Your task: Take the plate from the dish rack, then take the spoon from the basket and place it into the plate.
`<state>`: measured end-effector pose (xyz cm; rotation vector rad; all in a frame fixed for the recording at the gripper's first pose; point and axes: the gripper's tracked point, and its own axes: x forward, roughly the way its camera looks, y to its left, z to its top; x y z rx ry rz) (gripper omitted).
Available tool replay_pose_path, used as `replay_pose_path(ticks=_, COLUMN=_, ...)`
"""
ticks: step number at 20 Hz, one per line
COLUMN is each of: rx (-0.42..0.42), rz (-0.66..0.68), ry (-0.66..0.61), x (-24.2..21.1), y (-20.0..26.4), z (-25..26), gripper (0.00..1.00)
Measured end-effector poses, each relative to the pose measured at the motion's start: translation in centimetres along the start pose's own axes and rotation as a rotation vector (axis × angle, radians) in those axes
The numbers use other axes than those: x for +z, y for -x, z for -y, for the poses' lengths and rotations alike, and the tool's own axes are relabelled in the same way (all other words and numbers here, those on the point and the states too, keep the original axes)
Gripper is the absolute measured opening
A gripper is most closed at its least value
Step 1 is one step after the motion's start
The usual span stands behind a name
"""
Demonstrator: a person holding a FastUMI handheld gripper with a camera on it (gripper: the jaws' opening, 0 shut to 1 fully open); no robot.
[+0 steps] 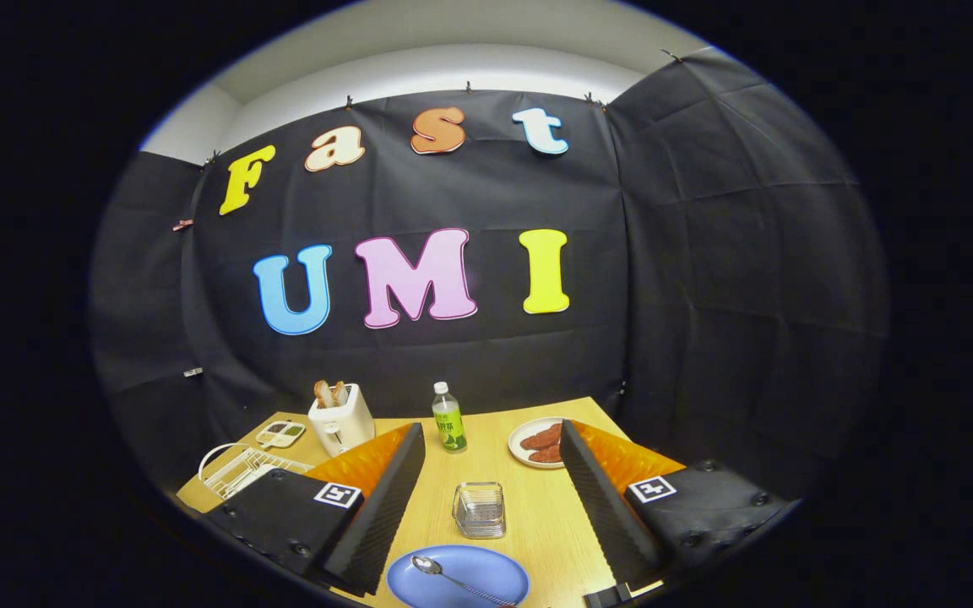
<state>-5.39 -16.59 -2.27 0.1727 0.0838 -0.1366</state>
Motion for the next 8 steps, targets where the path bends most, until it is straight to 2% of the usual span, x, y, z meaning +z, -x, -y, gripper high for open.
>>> replay_pose_path(ticks=8, rx=-0.002, rz=0.0, ry=0.064, x=-1.0, y=1.8, z=-3.3, gripper=0.98)
